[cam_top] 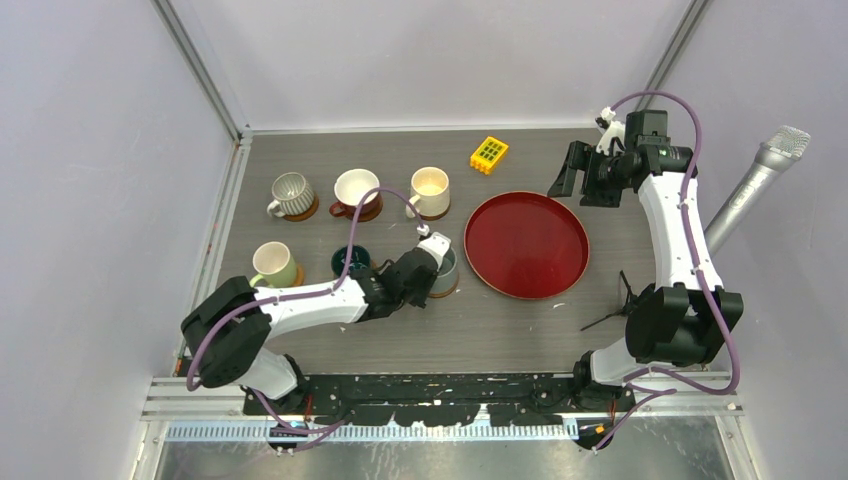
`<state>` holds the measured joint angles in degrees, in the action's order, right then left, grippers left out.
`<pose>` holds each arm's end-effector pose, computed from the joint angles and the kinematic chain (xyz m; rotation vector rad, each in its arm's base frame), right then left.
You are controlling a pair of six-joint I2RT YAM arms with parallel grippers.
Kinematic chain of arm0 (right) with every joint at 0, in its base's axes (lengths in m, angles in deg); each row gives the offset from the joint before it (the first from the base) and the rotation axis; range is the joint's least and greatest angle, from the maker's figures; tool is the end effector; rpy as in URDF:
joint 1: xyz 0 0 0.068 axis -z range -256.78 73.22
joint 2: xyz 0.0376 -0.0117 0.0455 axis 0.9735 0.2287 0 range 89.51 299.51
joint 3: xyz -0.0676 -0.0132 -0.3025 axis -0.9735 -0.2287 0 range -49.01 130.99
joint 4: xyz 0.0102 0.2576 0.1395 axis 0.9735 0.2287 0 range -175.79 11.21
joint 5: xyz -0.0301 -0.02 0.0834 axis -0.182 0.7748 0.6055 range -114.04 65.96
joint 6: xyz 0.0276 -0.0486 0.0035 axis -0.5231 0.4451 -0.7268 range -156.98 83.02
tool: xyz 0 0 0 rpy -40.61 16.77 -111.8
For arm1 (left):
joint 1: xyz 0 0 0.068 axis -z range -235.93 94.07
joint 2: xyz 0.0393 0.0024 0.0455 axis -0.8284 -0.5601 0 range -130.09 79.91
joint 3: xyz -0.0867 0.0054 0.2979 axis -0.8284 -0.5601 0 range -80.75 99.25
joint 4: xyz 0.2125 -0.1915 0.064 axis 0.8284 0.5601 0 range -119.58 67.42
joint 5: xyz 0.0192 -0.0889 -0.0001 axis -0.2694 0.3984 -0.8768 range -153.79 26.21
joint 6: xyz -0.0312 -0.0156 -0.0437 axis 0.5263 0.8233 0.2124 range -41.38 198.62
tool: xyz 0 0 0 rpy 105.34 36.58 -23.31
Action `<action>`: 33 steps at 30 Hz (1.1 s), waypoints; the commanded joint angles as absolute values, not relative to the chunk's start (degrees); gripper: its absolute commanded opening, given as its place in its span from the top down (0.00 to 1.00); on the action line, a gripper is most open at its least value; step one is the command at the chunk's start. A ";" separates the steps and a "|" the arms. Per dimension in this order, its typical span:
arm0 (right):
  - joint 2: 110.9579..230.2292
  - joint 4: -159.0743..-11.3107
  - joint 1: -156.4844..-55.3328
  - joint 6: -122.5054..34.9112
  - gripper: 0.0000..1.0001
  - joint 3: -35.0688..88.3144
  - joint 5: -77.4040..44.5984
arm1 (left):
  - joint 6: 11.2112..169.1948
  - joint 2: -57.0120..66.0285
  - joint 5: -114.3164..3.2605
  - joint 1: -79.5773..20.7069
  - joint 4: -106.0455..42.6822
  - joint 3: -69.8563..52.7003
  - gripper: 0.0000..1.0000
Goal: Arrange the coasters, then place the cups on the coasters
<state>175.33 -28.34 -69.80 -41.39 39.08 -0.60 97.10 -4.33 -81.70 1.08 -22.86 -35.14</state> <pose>0.3357 -0.0255 0.3964 0.0854 2.4872 0.4975 0.1855 -0.2640 0.2087 0.6261 2.2474 -0.2951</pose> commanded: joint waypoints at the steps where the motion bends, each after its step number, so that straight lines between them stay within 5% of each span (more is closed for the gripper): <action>1: 172.66 -29.32 -69.50 -40.80 0.16 38.97 -0.33 | 97.52 -2.50 -81.09 1.88 -23.47 -33.67 0.78; 8: 172.92 -29.41 -69.49 -40.80 0.16 38.98 -0.21 | 97.20 -2.32 -80.36 1.89 -22.29 -33.11 0.57; 15: 173.37 -29.53 -69.51 -40.96 0.16 39.27 0.32 | 96.32 -2.14 -78.79 1.97 -22.10 -33.02 0.51; 33: 174.73 -29.31 -69.57 -39.67 0.16 39.66 2.95 | 93.45 7.37 -74.25 -1.32 -7.54 -25.73 0.01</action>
